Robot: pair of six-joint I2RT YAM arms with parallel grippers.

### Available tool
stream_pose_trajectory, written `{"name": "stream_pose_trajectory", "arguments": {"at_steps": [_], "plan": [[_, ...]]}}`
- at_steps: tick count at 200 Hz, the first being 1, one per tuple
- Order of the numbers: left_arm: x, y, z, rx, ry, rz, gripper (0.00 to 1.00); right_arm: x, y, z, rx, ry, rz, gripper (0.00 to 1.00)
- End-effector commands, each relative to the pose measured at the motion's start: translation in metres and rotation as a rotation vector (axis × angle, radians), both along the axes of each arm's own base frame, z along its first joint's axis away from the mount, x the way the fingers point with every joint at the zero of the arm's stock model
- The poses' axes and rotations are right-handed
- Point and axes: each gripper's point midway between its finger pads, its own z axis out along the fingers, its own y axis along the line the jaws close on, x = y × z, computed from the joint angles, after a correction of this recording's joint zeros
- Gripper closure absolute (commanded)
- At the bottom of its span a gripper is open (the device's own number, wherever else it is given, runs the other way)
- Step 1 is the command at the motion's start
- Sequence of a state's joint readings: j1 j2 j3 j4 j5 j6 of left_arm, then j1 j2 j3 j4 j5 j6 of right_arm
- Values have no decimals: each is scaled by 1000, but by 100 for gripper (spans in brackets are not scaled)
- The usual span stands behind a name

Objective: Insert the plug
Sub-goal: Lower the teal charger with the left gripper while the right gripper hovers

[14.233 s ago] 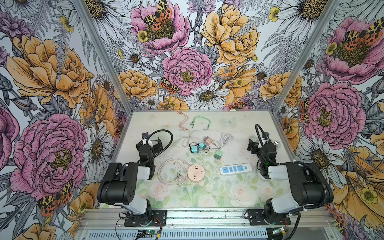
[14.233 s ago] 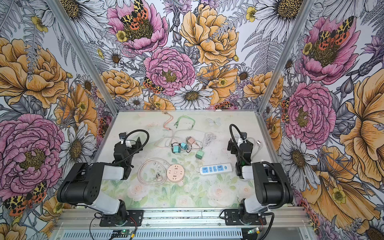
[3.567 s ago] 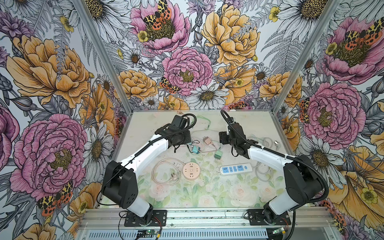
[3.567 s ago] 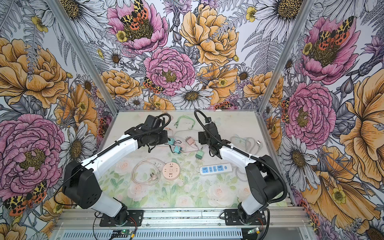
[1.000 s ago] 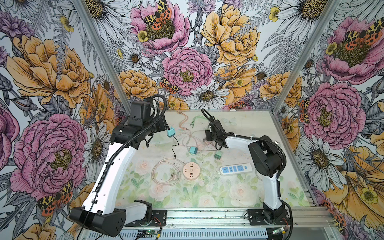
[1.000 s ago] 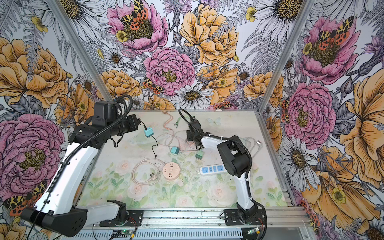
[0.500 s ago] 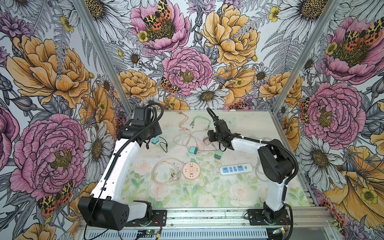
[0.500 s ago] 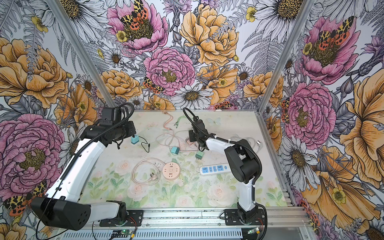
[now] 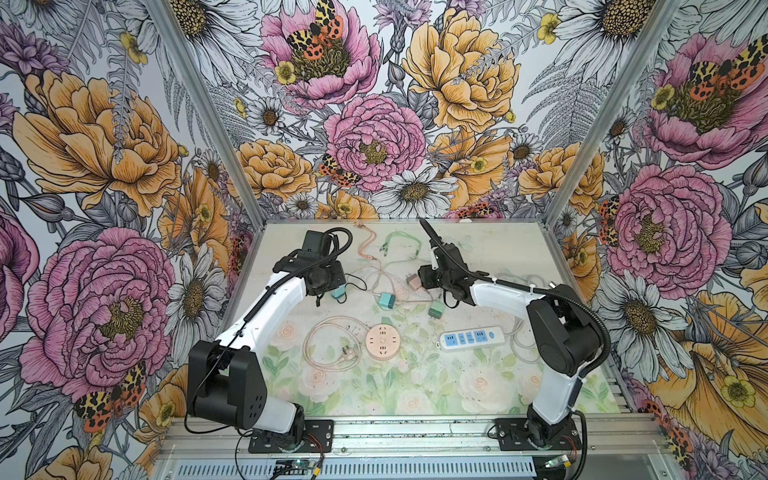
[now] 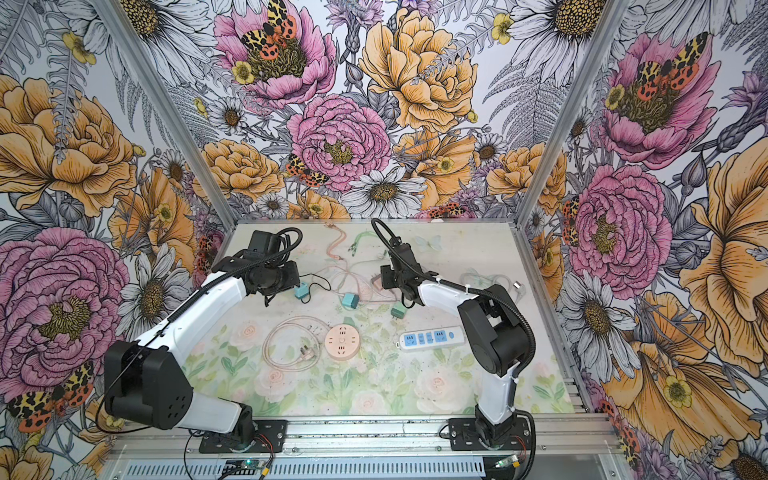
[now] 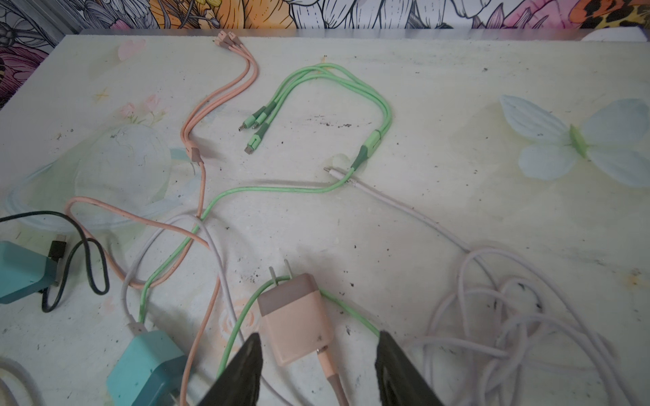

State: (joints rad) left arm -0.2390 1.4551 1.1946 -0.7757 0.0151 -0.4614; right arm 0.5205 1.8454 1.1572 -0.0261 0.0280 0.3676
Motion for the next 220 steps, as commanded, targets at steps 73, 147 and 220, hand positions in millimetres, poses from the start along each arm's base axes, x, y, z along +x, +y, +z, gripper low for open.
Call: {"name": "stream_pose_trajectory", "arguments": {"at_steps": [73, 147, 220], "plan": [[26, 43, -31, -18, 22, 118, 100, -11, 12, 5, 72, 30, 22, 47], [68, 48, -67, 29, 82, 98, 98, -11, 12, 3, 74, 36, 17, 47], [85, 54, -49, 53, 28, 134, 64, -10, 10, 3, 59, 32, 19, 46]]}}
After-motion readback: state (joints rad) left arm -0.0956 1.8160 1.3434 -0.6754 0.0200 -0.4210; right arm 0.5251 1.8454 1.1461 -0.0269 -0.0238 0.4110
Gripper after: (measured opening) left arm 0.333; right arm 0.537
